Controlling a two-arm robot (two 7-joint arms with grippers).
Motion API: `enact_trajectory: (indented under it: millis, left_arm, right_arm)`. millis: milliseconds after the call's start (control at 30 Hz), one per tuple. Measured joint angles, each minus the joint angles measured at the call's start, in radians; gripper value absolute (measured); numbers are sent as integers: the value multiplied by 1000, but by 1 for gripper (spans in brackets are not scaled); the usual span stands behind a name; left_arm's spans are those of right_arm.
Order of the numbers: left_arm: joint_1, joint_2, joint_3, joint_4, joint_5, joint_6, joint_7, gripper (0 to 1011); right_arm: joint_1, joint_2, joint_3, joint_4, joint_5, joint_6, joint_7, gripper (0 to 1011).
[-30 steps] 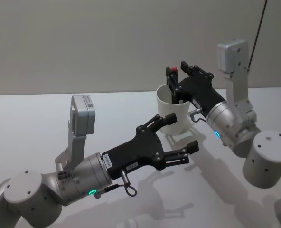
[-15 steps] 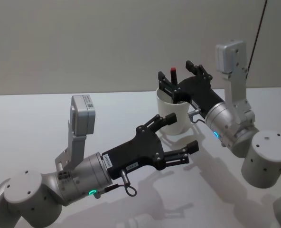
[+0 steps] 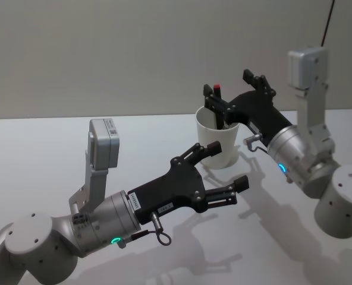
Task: Place the pen into the pen holder.
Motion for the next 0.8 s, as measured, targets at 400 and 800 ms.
enact_trajectory:
  millis: [400,800]
  left_arm:
    - [0,0,0,0,0,0,0,1001]
    - [-5,3,8,0,20,1,53,1001]
  right_arm:
    - [-53,49,27,-82,35,2,-32,1002]
    - [-104,79,49,-108,45,-8,-41,1002]
